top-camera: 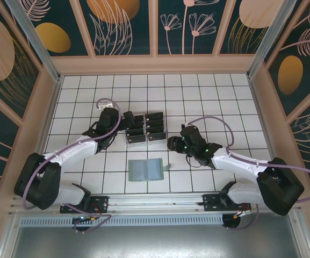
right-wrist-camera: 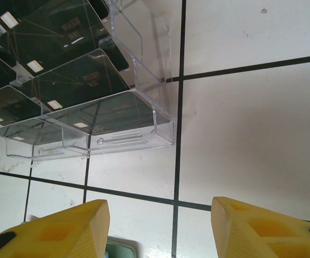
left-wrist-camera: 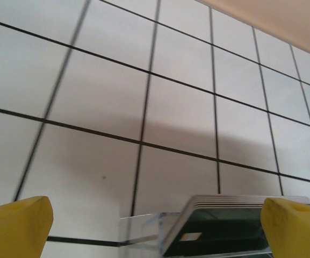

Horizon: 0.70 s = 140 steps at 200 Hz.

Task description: Put the credit cards into the card holder

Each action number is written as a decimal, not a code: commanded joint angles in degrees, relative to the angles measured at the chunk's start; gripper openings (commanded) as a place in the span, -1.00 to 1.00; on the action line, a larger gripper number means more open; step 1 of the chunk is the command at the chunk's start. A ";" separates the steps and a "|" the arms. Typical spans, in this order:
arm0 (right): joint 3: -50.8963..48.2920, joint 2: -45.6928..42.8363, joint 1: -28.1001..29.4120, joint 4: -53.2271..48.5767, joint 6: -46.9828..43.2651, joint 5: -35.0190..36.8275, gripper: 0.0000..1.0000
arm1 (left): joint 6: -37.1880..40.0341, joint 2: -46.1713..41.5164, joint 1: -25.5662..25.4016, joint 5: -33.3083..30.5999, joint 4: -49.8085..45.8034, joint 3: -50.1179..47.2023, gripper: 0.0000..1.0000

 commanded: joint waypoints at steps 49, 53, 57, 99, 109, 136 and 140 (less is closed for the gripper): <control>-3.71 -5.44 -0.21 2.46 1.15 -0.86 0.06 | 0.48 6.76 0.18 8.09 8.66 2.72 0.98; -4.08 -6.08 -0.15 2.52 1.45 -0.90 0.06 | 0.32 7.09 0.17 8.34 9.07 2.84 0.97; -4.51 -6.60 -0.11 2.56 1.76 -0.90 0.06 | 0.01 7.46 0.17 8.73 9.41 2.90 0.97; -6.43 -12.10 2.80 0.30 3.66 -0.90 0.06 | -4.20 10.49 -0.21 13.24 14.89 3.63 0.98; -6.44 -12.92 4.01 -0.54 4.01 -0.90 0.07 | -4.75 11.22 -0.84 13.44 15.58 4.23 0.97; -6.15 -13.91 8.53 -2.76 5.56 -0.42 0.08 | -5.24 13.70 -3.23 12.82 15.79 7.13 0.97; -6.12 -13.98 9.28 -3.12 5.93 0.06 0.08 | -5.29 14.02 -3.67 12.72 15.87 7.64 0.98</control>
